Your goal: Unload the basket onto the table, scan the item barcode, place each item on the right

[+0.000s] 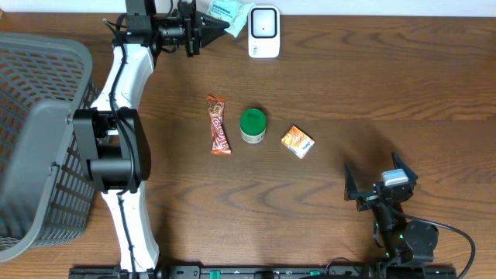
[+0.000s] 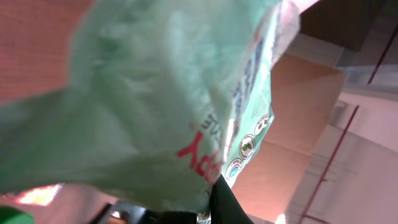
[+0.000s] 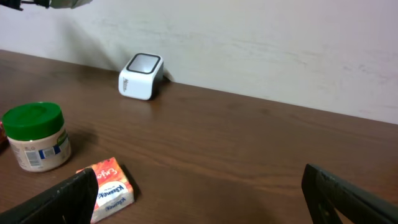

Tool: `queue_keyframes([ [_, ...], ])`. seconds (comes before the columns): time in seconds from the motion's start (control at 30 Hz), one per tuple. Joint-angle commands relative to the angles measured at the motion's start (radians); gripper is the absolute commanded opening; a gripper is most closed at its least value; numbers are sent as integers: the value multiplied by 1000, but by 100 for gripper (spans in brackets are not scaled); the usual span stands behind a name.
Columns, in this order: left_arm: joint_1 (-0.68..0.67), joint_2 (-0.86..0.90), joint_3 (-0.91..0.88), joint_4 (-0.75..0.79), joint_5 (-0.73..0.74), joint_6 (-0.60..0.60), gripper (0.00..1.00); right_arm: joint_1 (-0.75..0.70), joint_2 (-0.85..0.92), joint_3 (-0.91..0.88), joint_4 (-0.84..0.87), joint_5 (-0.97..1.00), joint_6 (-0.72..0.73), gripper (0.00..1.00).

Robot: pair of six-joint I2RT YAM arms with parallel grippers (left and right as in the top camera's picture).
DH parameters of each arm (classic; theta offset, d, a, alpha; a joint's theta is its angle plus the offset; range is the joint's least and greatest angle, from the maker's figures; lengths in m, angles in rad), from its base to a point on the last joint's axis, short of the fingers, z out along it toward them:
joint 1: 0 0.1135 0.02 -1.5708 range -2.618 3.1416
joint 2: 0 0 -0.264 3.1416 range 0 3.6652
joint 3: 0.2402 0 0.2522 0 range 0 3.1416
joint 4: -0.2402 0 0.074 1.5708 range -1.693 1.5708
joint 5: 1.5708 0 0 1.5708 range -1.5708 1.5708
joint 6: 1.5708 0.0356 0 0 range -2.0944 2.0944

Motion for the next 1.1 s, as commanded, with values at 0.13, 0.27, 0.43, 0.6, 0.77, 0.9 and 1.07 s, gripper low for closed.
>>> queue_keyframes([
  [0.13, 10, -4, 14, 7, 103, -348, 7, 10, -2, -1, -5, 0, -3, 99],
  [0.27, 10, -4, 14, 7, 131, -473, 7, 10, -2, -1, -5, 0, -3, 99],
  [0.43, 10, -4, 14, 7, 111, -583, 7, 10, -2, -1, -5, 0, -3, 99],
  [0.6, 0, -4, 14, 7, 61, -593, 7, 10, -2, -1, -5, 0, -3, 99],
  [0.77, -22, -4, 14, 21, -23, -585, 7, 10, -2, -1, -5, 0, -3, 99],
  [0.9, -46, -4, 14, 22, -33, -704, 7, 10, -2, -1, -5, 0, -3, 99],
  [1.07, -37, -4, 14, 22, -79, -835, 7, 10, -2, -1, -5, 0, -3, 99],
])
